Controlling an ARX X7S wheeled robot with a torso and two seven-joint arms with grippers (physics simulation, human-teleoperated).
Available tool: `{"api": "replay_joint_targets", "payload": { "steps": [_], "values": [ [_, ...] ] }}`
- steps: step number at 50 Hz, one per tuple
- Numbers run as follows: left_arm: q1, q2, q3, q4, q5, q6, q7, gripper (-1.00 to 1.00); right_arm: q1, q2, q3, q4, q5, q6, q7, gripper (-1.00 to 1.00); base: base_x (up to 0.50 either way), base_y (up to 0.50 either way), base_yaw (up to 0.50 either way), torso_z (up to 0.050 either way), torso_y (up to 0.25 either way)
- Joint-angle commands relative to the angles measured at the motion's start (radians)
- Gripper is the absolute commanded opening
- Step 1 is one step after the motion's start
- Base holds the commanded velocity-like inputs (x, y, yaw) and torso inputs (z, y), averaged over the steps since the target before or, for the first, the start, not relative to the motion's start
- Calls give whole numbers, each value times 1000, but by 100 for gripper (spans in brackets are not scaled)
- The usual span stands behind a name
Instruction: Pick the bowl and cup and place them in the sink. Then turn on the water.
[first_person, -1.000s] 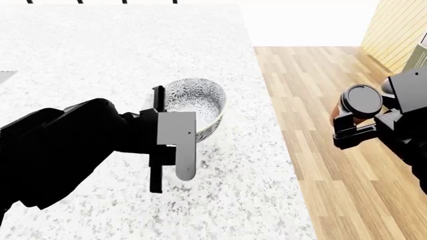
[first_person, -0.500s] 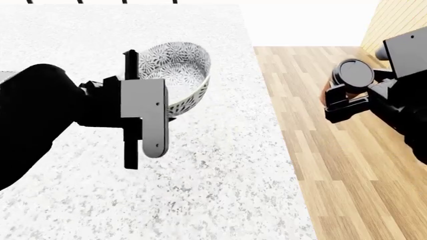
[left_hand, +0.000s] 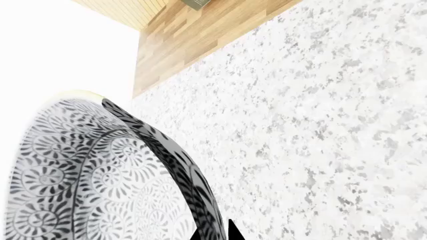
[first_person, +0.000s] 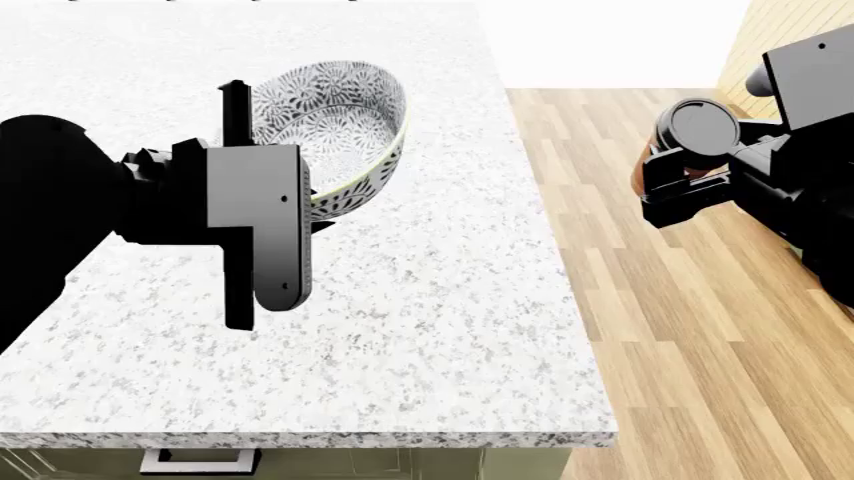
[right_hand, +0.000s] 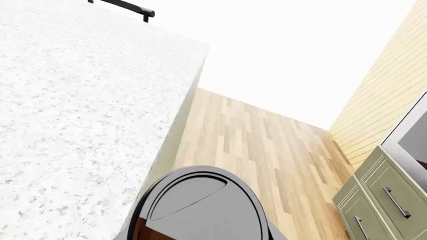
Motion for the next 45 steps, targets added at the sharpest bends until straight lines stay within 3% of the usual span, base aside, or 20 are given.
{"api": "replay_joint_targets", "payload": {
  "steps": [1, 6, 45],
  "values": [
    [-5, -10, -14, 2, 7, 16, -9, -100, 14, -2, 2, -3, -16, -2, -1, -100, 0, 0, 0, 0, 0],
    [-4, -13, -14, 2, 8, 18, -9, -100, 17, -2, -9, -7, -16, -4, -2, -100, 0, 84, 0, 0, 0],
    [3, -24, -11, 15, 19, 19, -17, -100, -17, 8, -6, -26, 4, -20, 7, -100, 1, 500, 0, 0, 1]
  ]
}}
